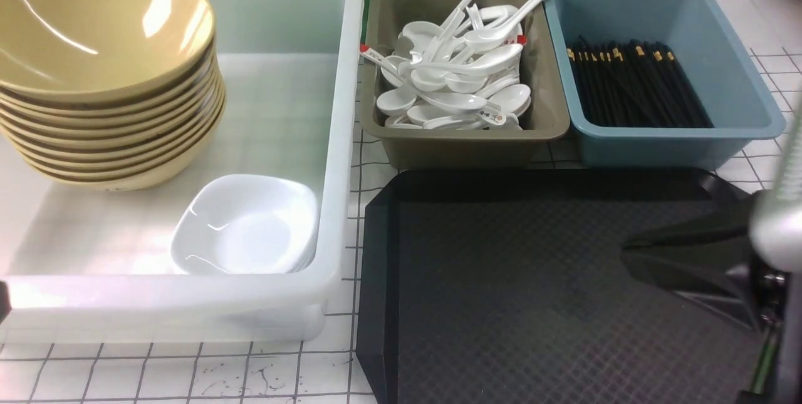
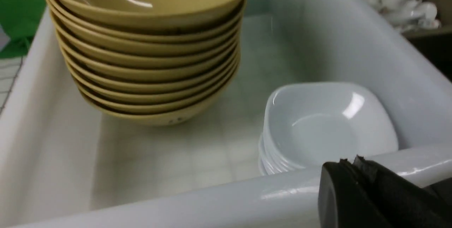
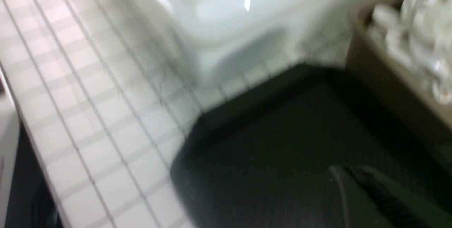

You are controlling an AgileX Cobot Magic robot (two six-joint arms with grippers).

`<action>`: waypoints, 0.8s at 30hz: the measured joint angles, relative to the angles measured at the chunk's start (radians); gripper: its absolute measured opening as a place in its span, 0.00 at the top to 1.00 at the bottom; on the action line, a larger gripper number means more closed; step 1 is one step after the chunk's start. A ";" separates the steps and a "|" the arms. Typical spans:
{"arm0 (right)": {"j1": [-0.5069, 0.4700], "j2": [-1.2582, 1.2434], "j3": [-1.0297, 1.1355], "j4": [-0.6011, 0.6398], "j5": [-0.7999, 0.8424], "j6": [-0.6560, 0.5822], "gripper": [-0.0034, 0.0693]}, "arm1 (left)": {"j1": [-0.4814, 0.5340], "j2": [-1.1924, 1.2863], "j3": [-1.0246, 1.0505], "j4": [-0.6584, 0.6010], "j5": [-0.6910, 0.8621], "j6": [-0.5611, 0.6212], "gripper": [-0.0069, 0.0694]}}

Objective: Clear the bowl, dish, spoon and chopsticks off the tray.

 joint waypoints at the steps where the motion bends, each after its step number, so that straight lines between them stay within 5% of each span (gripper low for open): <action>1: 0.000 -0.024 0.025 0.004 -0.050 0.003 0.89 | 0.000 -0.034 0.022 0.000 -0.008 -0.013 0.92; 6: 0.000 -0.059 0.060 0.010 -0.169 0.005 0.89 | 0.000 -0.070 0.062 0.000 -0.009 -0.032 0.93; 24: 0.000 -0.059 0.078 0.011 -0.170 0.016 0.87 | 0.000 -0.070 0.064 0.000 -0.003 -0.036 0.93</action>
